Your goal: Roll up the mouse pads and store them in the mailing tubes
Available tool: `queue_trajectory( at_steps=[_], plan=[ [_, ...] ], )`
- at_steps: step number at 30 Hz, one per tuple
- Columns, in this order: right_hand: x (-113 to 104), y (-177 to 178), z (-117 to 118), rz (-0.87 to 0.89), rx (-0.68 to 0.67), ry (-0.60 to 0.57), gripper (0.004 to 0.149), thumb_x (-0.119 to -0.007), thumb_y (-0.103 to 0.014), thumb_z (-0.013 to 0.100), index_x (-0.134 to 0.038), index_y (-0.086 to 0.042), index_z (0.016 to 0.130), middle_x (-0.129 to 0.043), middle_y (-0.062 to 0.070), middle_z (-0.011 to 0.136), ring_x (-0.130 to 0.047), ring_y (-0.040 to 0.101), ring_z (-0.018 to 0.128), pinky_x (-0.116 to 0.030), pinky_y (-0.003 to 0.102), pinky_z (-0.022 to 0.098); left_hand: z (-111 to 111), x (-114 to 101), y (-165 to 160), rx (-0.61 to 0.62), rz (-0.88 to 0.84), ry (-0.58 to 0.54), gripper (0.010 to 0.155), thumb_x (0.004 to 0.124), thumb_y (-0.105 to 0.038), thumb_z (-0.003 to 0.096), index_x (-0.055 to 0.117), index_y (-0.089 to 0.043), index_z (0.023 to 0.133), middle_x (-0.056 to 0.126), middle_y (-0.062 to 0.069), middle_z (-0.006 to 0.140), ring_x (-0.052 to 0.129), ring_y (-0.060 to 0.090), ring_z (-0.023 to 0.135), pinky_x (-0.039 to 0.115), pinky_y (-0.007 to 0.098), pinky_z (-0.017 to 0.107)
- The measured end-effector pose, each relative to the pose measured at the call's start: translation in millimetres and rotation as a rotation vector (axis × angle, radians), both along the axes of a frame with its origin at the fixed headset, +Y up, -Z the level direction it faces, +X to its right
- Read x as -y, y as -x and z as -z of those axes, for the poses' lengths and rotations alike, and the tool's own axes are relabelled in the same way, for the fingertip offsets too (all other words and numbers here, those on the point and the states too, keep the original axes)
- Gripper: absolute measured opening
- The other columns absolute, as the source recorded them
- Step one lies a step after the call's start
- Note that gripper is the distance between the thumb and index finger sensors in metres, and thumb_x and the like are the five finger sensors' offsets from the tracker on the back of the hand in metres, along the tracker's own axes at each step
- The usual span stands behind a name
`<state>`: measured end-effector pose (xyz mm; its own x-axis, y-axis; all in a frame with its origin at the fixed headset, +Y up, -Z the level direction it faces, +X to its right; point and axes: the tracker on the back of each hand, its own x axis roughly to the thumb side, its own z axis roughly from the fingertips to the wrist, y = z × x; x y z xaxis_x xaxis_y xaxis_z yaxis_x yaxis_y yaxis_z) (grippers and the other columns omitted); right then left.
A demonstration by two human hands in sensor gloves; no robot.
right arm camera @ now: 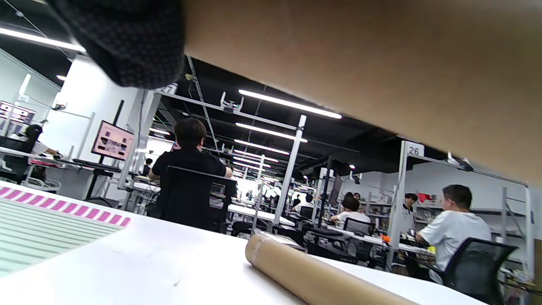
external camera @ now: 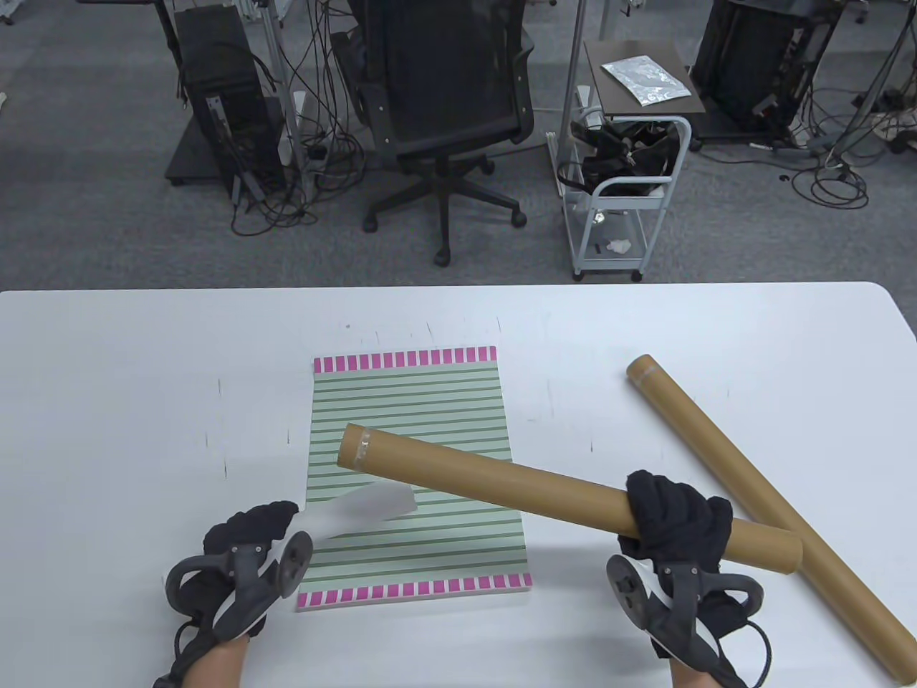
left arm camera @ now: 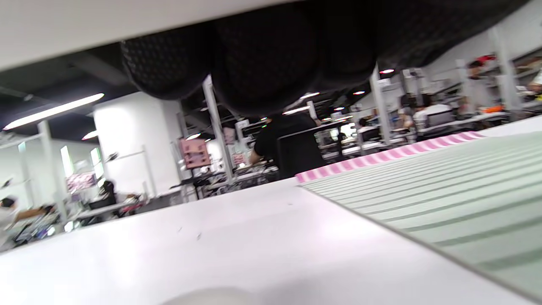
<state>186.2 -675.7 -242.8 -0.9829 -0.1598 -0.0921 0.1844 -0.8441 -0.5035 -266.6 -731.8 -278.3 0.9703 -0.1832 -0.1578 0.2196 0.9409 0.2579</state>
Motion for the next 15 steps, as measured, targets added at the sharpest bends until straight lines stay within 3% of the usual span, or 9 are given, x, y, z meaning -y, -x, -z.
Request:
queue_trajectory(
  at_steps=[4, 8, 12, 15],
  plan=[
    [4, 2, 3, -0.049, 0.011, 0.030, 0.080, -0.085, -0.044, 0.042, -0.035, -0.036, 0.103, -0.065, 0.000, 0.100, -0.077, 0.034, 0.085, -0.063, 0.070, 0.064, 2, -2, 22, -0.186, -0.014, -0.052, 0.044, 0.083, -0.055, 0.0369, 0.077, -0.035, 0.076, 0.097, -0.013, 0.058, 0.101, 0.006, 0.046, 0.089, 0.033, 0.048],
    [7, 8, 5, -0.092, 0.001, 0.039, 0.079, -0.086, -0.043, 0.041, -0.038, -0.037, 0.103, -0.066, 0.001, 0.100, -0.077, 0.034, 0.085, -0.062, 0.069, 0.064, 3, -2, 40, -0.284, -0.098, -0.058, 0.044, 0.083, -0.054, 0.0374, 0.077, -0.033, 0.076, 0.097, -0.012, 0.057, 0.101, 0.007, 0.045, 0.089, 0.034, 0.047],
    [12, 12, 5, -0.135, -0.008, 0.057, 0.078, -0.086, -0.044, 0.040, -0.041, -0.038, 0.104, -0.068, 0.002, 0.100, -0.077, 0.033, 0.085, -0.062, 0.069, 0.065, 1, -3, 40, -0.266, -0.116, -0.056, 0.045, 0.083, -0.054, 0.0373, 0.077, -0.033, 0.076, 0.097, -0.012, 0.057, 0.101, 0.007, 0.045, 0.089, 0.034, 0.047],
    [15, 11, 6, -0.143, -0.005, 0.072, 0.078, -0.085, -0.045, 0.040, -0.041, -0.037, 0.104, -0.068, 0.001, 0.100, -0.078, 0.033, 0.084, -0.063, 0.068, 0.065, 0, -4, 29, -0.182, -0.065, -0.044, 0.044, 0.083, -0.055, 0.0365, 0.077, -0.035, 0.076, 0.097, -0.014, 0.057, 0.101, 0.006, 0.045, 0.089, 0.033, 0.048]
  ],
)
